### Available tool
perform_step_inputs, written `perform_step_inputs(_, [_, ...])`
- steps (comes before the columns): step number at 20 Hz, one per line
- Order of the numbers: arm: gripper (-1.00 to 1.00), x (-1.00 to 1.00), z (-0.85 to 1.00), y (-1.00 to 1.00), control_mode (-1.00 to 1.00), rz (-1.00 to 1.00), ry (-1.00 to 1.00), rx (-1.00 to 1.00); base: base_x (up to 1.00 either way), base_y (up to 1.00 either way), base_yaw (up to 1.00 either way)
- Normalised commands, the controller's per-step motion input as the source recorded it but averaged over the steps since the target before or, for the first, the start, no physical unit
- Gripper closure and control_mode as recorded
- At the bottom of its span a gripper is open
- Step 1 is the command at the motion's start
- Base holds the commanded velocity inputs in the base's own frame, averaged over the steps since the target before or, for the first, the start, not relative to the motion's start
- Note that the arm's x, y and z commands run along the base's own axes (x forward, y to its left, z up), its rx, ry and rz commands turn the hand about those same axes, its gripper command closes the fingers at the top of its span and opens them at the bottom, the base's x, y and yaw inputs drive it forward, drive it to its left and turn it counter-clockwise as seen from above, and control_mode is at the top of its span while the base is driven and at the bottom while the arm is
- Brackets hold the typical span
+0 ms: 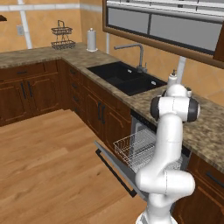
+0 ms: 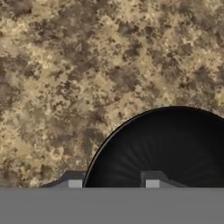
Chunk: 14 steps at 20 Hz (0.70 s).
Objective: Pick up the cup and bowl from the counter, place them in the dishwasher, and close the dishwasher door.
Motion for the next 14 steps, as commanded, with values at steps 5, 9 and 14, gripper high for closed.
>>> perform_step_inputs(5, [1.0, -0.93, -0.07, 0.44, -1.0, 0.0, -0.12, -0.06, 0.0, 0.0, 0.0])
perform_step_inputs(9, [1.0, -1.0, 0.1, 0.89, -1.0, 0.0, -0.08, -0.04, 0.0, 0.0, 0.0])
perform_step_inputs(14, [1.0, -0.86, 0.19, 1.0, -1.0, 0.0, 0.01, -0.04, 0.0, 0.0, 0.0])
